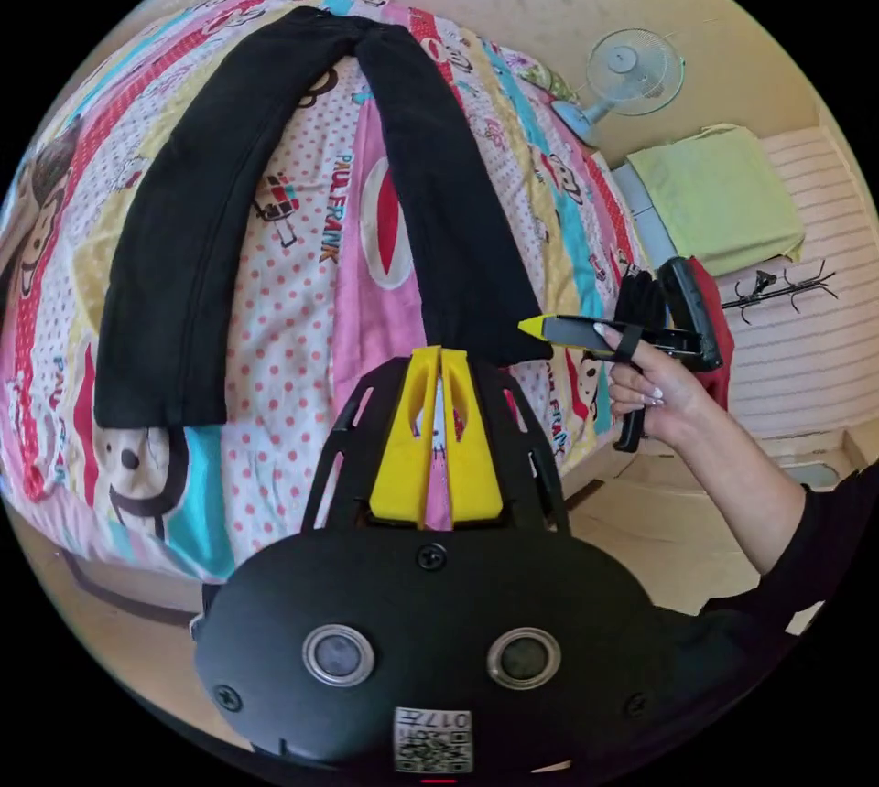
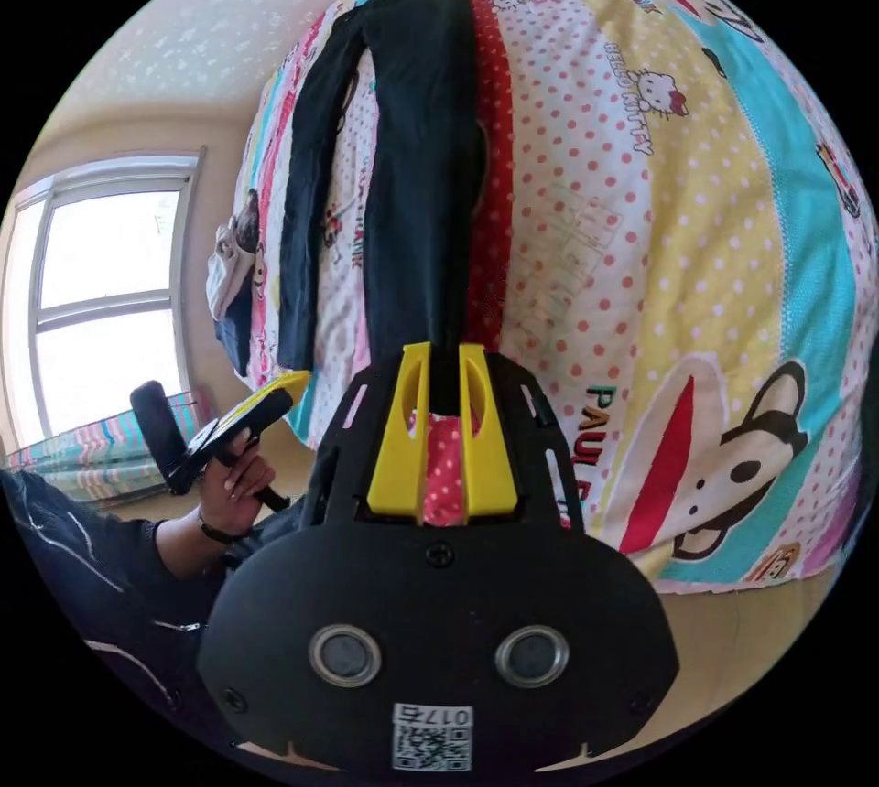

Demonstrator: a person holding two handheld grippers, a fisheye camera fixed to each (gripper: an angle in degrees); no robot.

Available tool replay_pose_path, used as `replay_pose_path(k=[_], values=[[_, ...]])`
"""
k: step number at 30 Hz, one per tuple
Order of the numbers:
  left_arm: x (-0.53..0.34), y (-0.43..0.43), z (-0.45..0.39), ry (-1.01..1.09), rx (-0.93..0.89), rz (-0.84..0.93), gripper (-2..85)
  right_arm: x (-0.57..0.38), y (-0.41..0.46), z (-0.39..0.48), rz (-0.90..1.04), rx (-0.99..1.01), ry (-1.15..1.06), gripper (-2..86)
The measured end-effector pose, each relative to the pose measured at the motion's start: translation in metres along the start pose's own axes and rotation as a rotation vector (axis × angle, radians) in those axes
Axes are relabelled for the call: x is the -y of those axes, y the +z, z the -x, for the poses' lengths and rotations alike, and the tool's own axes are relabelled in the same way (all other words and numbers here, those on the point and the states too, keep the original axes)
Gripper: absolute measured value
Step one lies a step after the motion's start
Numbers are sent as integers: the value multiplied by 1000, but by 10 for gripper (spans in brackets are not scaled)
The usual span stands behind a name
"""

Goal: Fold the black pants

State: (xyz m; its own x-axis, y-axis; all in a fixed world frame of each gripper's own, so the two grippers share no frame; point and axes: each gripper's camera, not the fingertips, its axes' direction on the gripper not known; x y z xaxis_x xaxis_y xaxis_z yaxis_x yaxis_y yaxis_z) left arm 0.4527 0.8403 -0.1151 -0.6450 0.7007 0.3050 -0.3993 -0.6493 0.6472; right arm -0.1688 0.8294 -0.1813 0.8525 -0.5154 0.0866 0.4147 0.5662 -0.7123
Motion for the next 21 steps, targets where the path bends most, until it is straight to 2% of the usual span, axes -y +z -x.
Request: replay_pose_path(k=[4, 8, 9, 13, 15, 18, 21], values=[[-39, -19, -1, 17, -106, -84, -4, 24, -1, -26, 68, 126, -6, 82], [-35, -30, -3, 55, -135, -71, 11, 45, -4, -40, 164, 45, -147, 156], [-31, -35, -4, 62, -146, -88, 15, 51, -7, -50, 183, 90, -159, 162], [-13, -38, -11, 110, -214, -126, 20, 63, -20, -88, 111, 257, -94, 146], [-9, -31, -19, 127, -209, -125, 13, 69, -5, -118, 173, 426, -30, 117], [-7, -21, -37, 144, -242, -121, 31, 73, 4, -133, 202, 481, -17, 82], [-9, -26, -54, 128, -378, -187, 70, 81, -6, -134, 223, 486, -48, 68]])
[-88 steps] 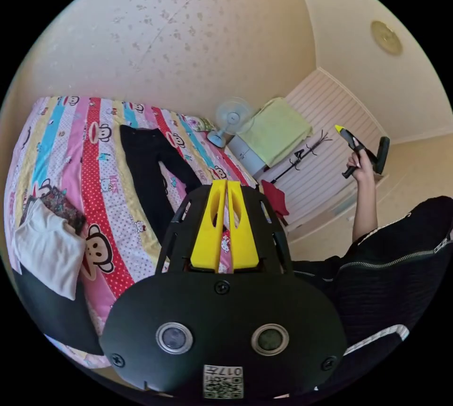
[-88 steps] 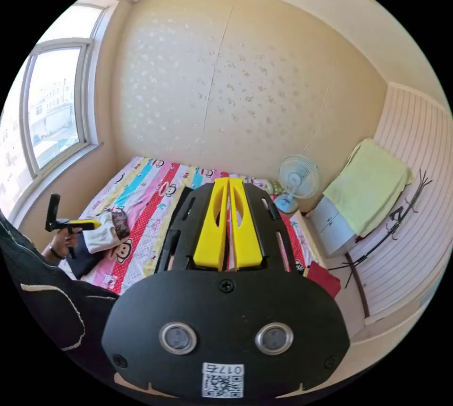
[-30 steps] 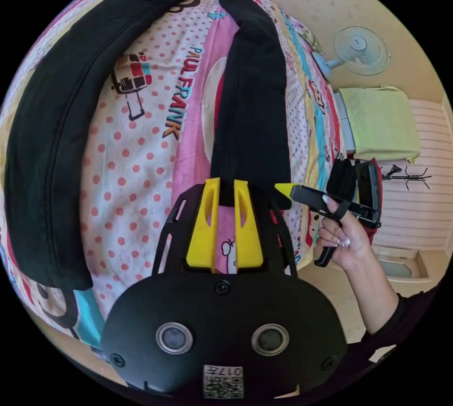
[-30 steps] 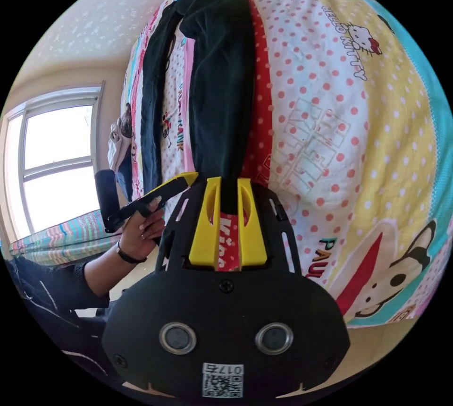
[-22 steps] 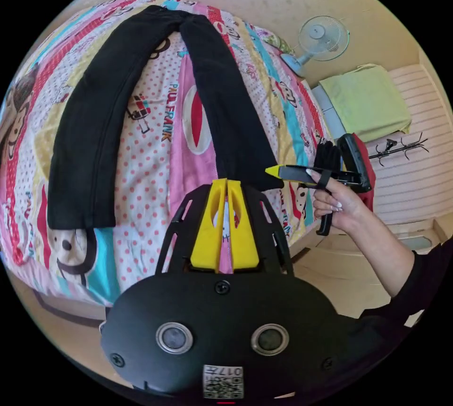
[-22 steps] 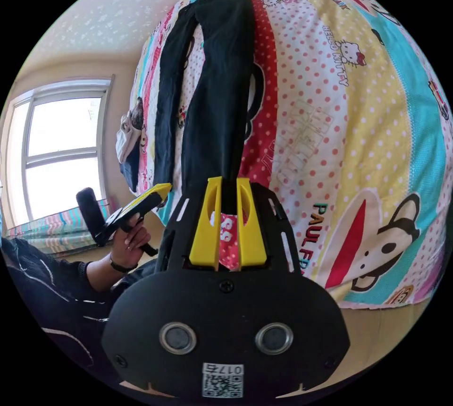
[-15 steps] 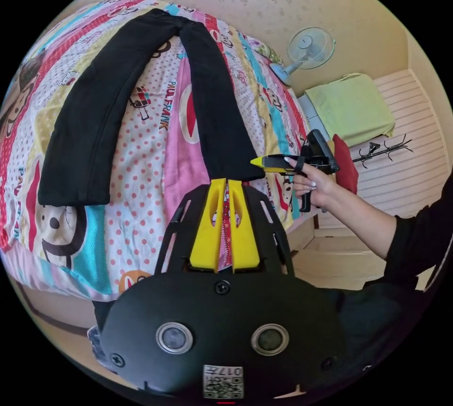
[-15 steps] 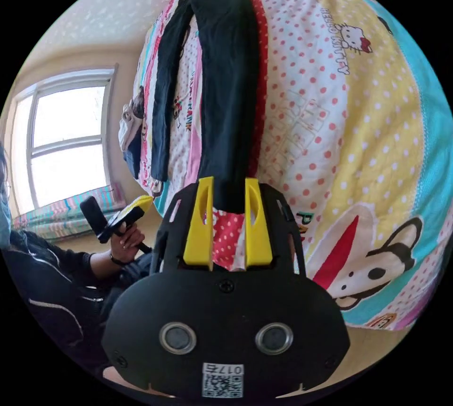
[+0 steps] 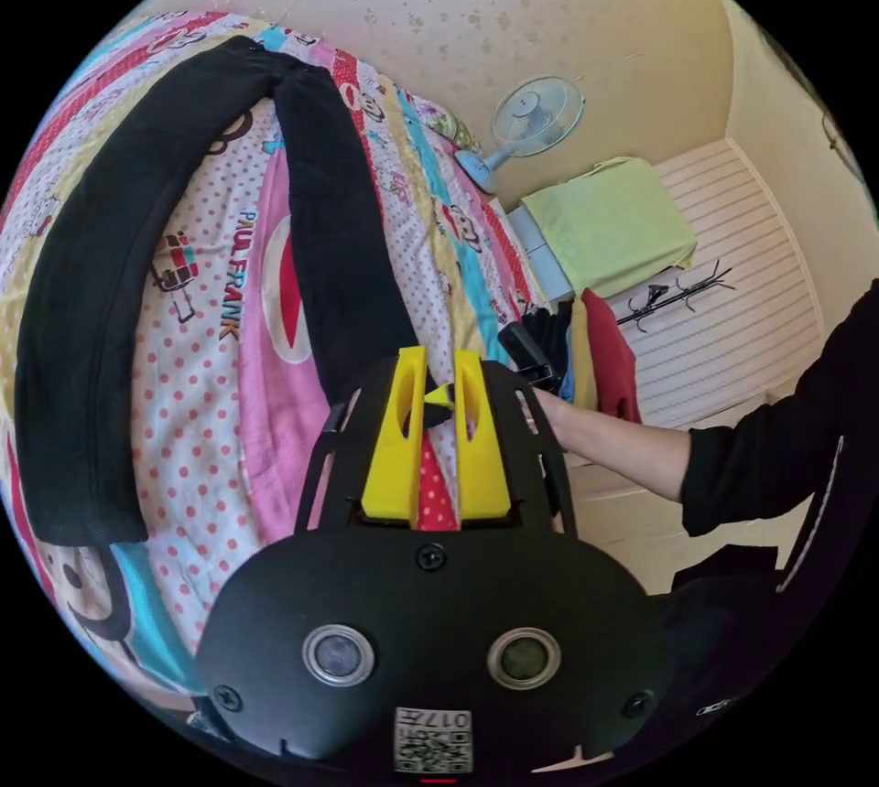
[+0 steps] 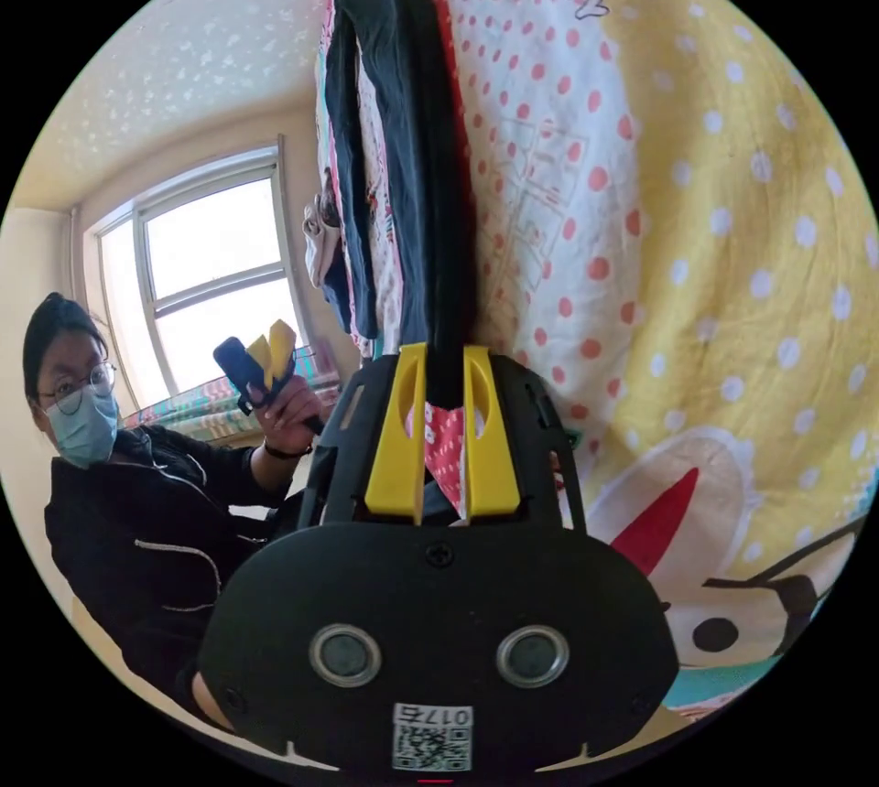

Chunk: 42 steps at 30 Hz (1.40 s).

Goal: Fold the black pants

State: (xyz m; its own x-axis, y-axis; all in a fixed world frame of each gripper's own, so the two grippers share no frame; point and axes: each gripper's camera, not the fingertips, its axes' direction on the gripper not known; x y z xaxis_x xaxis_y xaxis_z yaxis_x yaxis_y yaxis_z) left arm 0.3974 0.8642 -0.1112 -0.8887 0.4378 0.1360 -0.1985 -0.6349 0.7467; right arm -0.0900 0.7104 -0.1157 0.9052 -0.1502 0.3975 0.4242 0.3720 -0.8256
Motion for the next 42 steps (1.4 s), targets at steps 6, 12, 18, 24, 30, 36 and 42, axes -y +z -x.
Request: replay_pose_path(k=[6, 12, 18, 24, 30, 36, 42], values=[[-11, 34, -59, 260, 90, 123, 127, 25, -22, 25, 112, 213, -35, 53], [-26, 55, -107, 419, 297, 55, 160, 54, -18, 59, 250, 135, -23, 48], [-20, 91, -117, 419, 402, 123, 139, 56, -9, 71, 227, 123, 31, 43], [-17, 109, -113, 354, 351, 258, 115, 45, -5, 73, 249, 98, 35, 51], [-28, 94, -134, 476, 372, 156, 87, 50, -8, 99, 400, 242, -95, 87], [-11, 75, -115, 314, 315, 91, 70, 80, -33, 136, 531, 121, -160, 142], [-13, 51, -84, 204, 214, 37, 71, 192, -81, 145, -5, -265, -95, 176]])
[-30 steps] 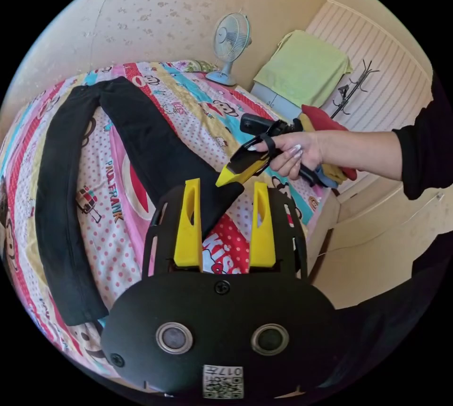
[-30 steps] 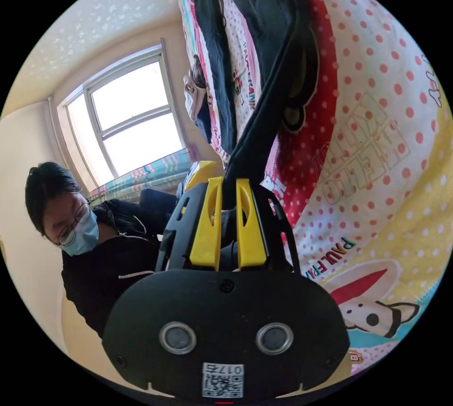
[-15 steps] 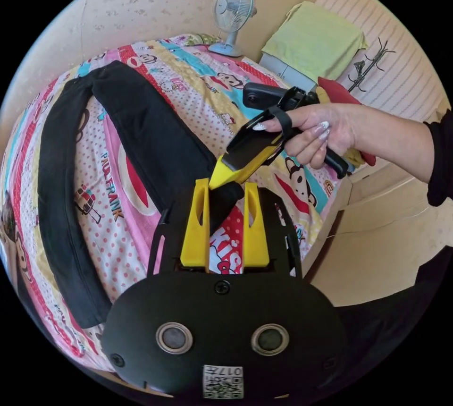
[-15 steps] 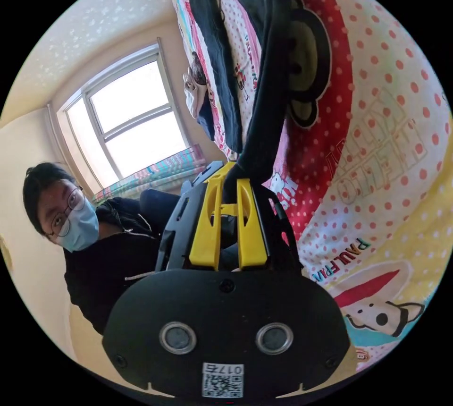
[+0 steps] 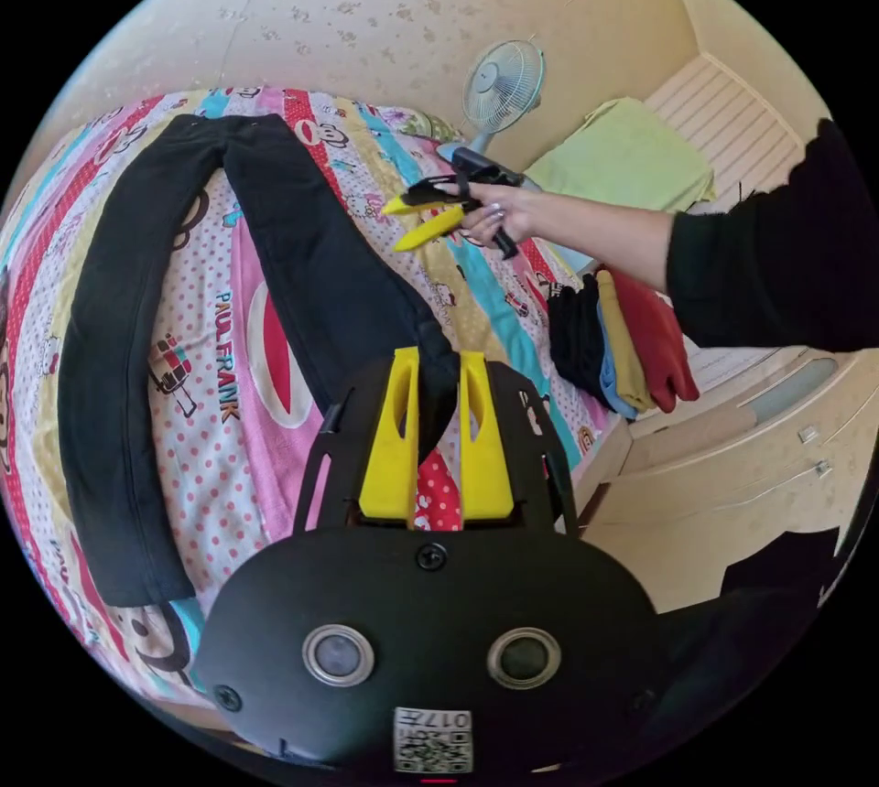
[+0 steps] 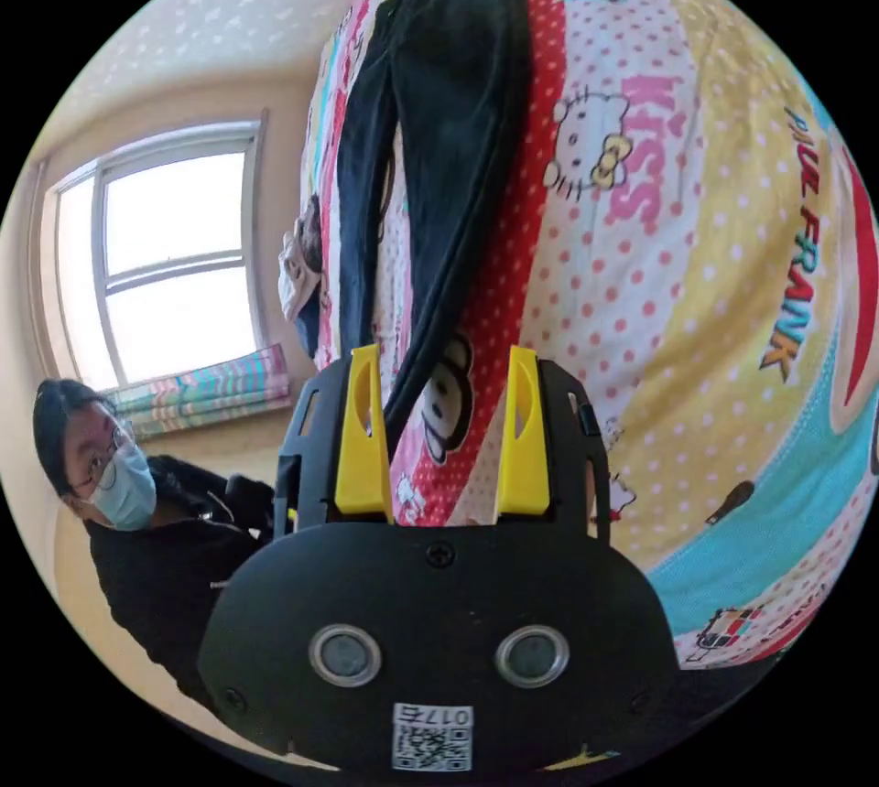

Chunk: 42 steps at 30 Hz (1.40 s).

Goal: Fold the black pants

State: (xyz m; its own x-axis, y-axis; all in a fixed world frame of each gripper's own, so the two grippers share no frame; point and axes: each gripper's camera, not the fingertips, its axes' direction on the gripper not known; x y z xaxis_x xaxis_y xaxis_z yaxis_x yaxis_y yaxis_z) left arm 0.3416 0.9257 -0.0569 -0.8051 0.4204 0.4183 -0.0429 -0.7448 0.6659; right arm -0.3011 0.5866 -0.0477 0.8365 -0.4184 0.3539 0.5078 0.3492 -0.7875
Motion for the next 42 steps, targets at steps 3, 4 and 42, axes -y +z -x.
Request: replay_pose_path(k=[3, 4, 42], values=[[-10, -5, 8, -30, -16, -41, 72, 52, -12, -6, -296, 6, 71, 167], [-14, -5, 13, -45, -34, -63, 71, 61, -11, -5, -344, -8, 79, 166], [-266, -46, 355, -886, -485, -492, 66, 197, 519, 549, -336, -1149, -322, 40]])
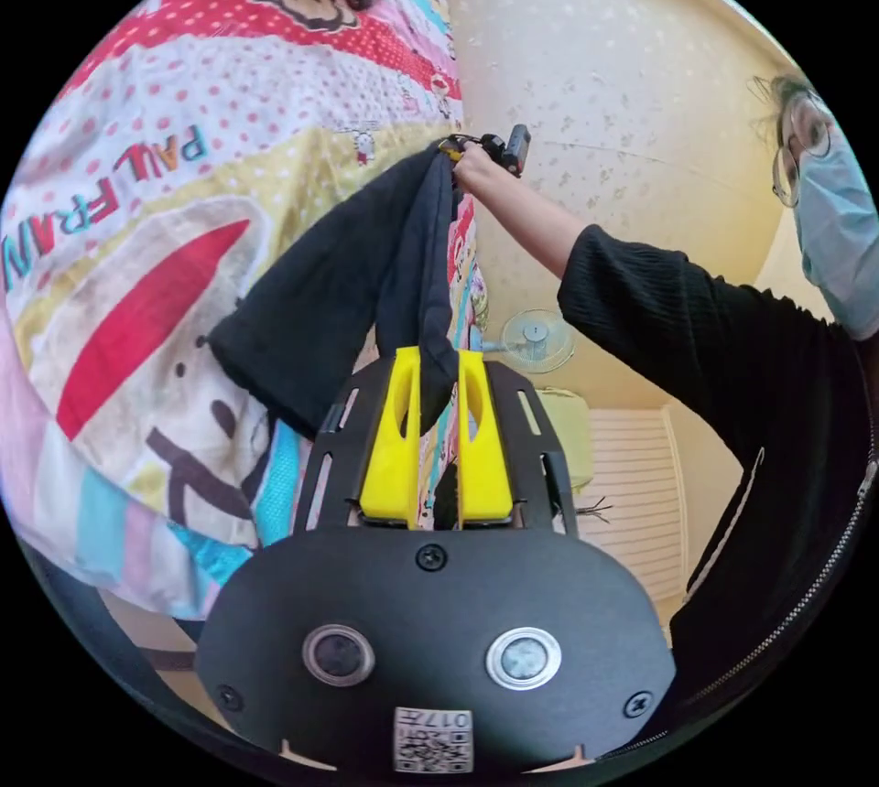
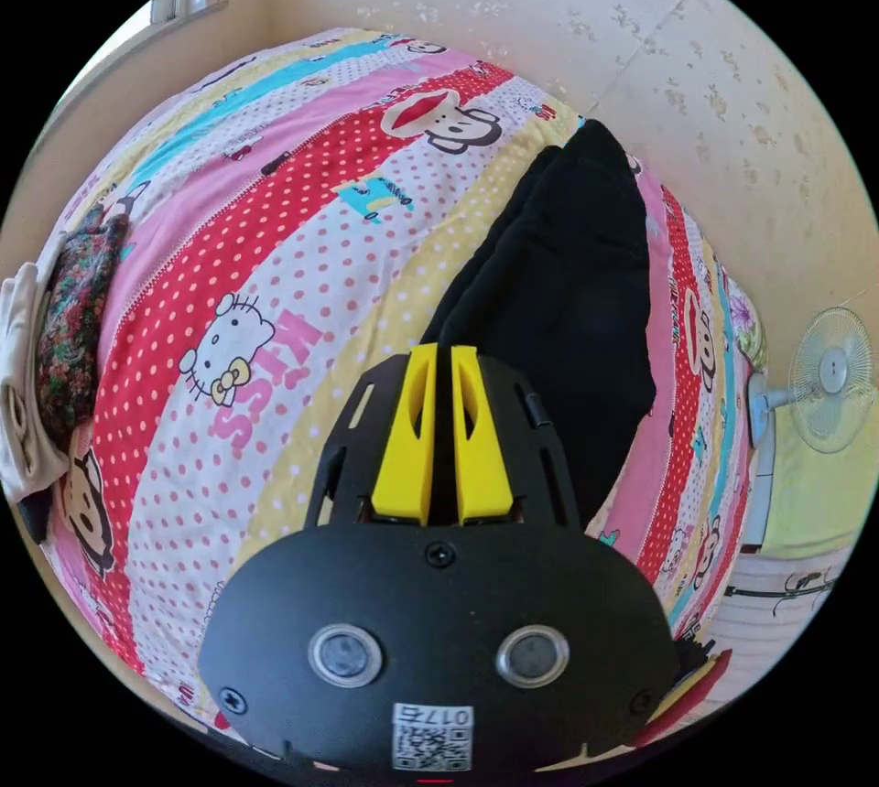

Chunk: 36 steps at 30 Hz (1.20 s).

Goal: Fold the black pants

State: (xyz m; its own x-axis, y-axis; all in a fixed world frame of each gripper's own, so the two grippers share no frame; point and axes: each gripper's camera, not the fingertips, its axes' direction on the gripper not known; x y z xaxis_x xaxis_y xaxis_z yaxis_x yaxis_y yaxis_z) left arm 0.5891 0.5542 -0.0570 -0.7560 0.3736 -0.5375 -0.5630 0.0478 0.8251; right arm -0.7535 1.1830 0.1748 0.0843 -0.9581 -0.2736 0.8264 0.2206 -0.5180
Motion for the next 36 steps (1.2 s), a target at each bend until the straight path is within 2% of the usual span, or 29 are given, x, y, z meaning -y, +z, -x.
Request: replay_pose_path(k=[3, 7, 15, 17, 21, 24, 28, 30, 32, 34, 36], values=[[6, -13, 31, -49, 23, 3, 64, -3, 11, 38, -27, -186, -16, 49], [13, -16, 61, -43, 108, 77, 54, -7, 12, 52, -71, -254, 2, 62], [6, -18, 89, -69, 159, 137, 52, -77, -43, 16, -215, 101, -79, 67], [6, -18, 91, -76, 150, 164, 57, -113, -50, -4, -185, 189, -106, 66], [3, -32, 85, -59, 161, 143, 62, -215, -35, -61, -3, 439, -65, 67], [8, -33, 59, 131, 231, 127, 75, -292, -14, -85, 96, 559, 34, 72], [24, 24, 30, 405, 337, 243, 104, -363, 1, -89, 54, 692, 172, 77], [28, 51, 25, 454, 317, 257, 96, -392, 5, -78, -49, 782, 173, 76], [27, 77, 25, 497, 319, 286, 76, -405, 15, -65, -57, 819, 143, 73], [12, 117, 46, 509, 511, 397, 41, -419, 39, -54, 35, 771, 114, 62], [3, 127, 60, 521, 548, 404, 36, -446, 60, -62, -31, 721, 138, 51]])
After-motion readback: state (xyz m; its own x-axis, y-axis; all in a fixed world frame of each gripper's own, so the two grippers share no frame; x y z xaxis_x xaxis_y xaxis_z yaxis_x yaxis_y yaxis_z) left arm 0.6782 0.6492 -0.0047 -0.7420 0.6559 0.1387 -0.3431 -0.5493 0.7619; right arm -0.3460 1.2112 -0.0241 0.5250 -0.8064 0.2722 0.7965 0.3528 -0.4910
